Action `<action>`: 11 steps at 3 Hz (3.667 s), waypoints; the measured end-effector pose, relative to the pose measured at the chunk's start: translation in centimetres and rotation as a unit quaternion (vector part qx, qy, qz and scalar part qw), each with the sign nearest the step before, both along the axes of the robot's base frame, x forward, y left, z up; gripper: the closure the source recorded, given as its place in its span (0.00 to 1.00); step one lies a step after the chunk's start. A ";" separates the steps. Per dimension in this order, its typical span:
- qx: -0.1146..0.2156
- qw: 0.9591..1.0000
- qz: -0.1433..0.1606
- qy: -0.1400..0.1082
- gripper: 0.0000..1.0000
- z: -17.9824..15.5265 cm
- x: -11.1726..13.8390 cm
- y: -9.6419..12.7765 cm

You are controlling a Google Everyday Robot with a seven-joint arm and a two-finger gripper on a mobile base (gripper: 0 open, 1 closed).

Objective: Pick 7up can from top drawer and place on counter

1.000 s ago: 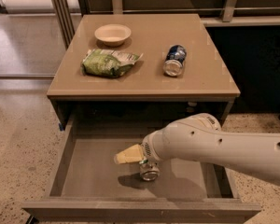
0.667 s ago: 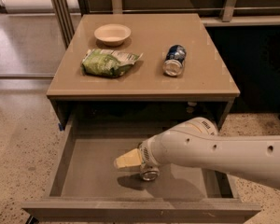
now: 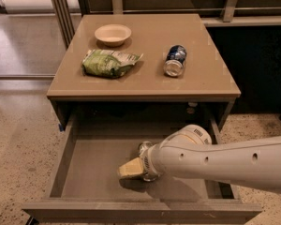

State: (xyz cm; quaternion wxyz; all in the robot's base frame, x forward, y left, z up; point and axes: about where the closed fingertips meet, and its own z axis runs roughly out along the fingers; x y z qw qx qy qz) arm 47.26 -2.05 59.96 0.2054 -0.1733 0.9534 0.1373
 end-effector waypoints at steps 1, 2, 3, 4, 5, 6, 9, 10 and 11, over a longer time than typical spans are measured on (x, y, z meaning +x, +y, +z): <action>0.001 1.000 -0.005 0.001 0.18 0.0 0.1 0.1; 0.000 1.000 -0.005 0.001 0.42 0.0 0.1 0.1; 0.000 1.000 -0.005 0.001 0.65 0.0 0.1 0.1; 0.000 1.000 -0.005 0.001 0.88 0.0 0.1 0.1; 0.001 1.000 -0.005 0.001 1.00 0.0 0.1 0.1; 0.006 1.000 0.012 -0.006 1.00 0.6 0.1 0.5; 0.117 0.992 0.025 0.026 1.00 12.5 2.6 -4.3; 0.110 0.991 0.076 -0.015 1.00 18.2 4.1 -8.6; 0.100 0.987 0.115 -0.055 1.00 21.6 5.4 -8.8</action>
Offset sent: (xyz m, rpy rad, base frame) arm 0.0005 0.0010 0.0000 0.0010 0.0012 -0.0095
